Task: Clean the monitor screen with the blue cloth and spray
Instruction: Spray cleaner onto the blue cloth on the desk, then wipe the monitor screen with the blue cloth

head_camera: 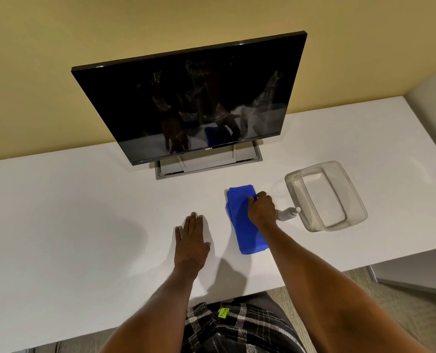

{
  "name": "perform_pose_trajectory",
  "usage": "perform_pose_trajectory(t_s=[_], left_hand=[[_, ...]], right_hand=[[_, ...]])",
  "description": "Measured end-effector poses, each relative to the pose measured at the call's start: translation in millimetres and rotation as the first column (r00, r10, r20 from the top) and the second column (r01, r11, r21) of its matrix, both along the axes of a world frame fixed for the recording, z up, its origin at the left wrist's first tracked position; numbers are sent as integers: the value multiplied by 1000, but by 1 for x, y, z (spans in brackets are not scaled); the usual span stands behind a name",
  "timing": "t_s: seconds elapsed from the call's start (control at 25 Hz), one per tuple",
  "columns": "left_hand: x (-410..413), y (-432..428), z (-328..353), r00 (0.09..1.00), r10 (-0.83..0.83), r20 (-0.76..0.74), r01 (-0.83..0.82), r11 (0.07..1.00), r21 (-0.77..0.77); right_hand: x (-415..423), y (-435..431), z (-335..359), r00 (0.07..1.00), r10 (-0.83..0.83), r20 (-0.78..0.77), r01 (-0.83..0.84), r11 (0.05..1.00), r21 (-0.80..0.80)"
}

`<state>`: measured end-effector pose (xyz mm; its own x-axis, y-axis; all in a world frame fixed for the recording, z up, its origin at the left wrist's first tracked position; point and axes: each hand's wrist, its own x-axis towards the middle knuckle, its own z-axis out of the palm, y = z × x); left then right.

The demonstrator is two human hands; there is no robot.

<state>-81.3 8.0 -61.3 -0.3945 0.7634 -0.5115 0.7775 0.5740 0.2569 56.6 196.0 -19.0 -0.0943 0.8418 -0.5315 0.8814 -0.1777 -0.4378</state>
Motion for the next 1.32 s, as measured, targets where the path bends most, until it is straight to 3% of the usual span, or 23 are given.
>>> perform_pose_trajectory(t_s=[0.2, 0.44, 0.6, 0.72, 0.84, 1.04, 1.12, 1.16, 1.32], left_hand=[[-6, 14, 1, 1000, 10, -22, -8, 998, 59], [-11, 24, 14, 997, 2, -74, 4, 996, 88], [-25, 46, 35, 992, 8, -129, 15, 985, 171], [-43, 80, 60, 979, -10, -203, 74, 948, 309], [-64, 116, 95, 967, -8, -255, 126, 884, 449], [-96, 174, 161, 900, 5, -436, 270, 780, 565], [-109, 193, 187, 866, 21, -499, 322, 741, 590], [-116, 203, 201, 853, 34, -521, 338, 724, 601], [-142, 229, 239, 812, 79, -578, 357, 715, 601]], right_hand=[[1, 7, -8, 989, -76, -128, 60, 990, -127], [-1, 3, 9, 896, -103, -432, 66, 993, -99], [-9, 10, 31, 700, -283, -656, 225, 959, -174], [-9, 28, 54, 569, -383, -727, 272, 923, -273], [-10, 49, 81, 490, -355, -796, 265, 931, -251], [-6, 87, 125, 219, -385, -897, 325, 895, -305], [-3, 100, 142, 160, -364, -918, 373, 883, -285], [-3, 108, 150, 176, -323, -930, 416, 881, -227], [-9, 137, 177, 453, -60, -890, 553, 802, 227]])
